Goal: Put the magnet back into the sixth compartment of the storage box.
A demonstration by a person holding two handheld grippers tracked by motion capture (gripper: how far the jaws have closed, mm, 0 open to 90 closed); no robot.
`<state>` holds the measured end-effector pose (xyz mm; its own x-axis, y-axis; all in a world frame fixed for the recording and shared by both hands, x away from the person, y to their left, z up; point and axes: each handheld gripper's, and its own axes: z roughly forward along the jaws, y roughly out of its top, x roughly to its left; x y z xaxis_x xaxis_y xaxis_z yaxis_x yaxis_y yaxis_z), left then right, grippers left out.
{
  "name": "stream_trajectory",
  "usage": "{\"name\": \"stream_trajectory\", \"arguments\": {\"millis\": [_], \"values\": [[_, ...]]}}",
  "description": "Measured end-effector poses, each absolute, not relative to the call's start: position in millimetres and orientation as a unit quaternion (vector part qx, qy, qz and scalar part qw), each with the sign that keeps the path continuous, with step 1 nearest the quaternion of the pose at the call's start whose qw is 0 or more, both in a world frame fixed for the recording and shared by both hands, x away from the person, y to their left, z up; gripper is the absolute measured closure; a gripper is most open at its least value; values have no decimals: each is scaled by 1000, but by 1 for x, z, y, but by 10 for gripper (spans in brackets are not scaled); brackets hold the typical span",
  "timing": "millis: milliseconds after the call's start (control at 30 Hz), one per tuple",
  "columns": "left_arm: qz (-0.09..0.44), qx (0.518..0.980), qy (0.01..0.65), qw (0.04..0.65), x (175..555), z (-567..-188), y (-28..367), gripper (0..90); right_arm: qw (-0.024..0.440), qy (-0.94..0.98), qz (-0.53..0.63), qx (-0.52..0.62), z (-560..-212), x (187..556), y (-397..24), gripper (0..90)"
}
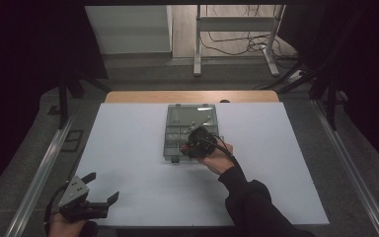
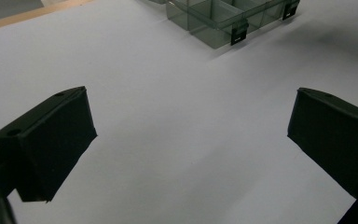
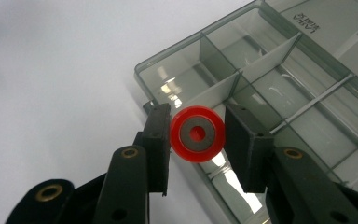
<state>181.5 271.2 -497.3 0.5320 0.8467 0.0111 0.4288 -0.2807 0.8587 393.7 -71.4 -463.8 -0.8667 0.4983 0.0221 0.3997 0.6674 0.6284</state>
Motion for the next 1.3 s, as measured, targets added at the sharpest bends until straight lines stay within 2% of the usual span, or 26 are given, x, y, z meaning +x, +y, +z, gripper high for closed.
{"name": "stream_trajectory", "arguments": {"millis": [1300], "values": [[244,766,412,429,181,-497,270,12,80,915,295,263,-484,423,-58,605]]}}
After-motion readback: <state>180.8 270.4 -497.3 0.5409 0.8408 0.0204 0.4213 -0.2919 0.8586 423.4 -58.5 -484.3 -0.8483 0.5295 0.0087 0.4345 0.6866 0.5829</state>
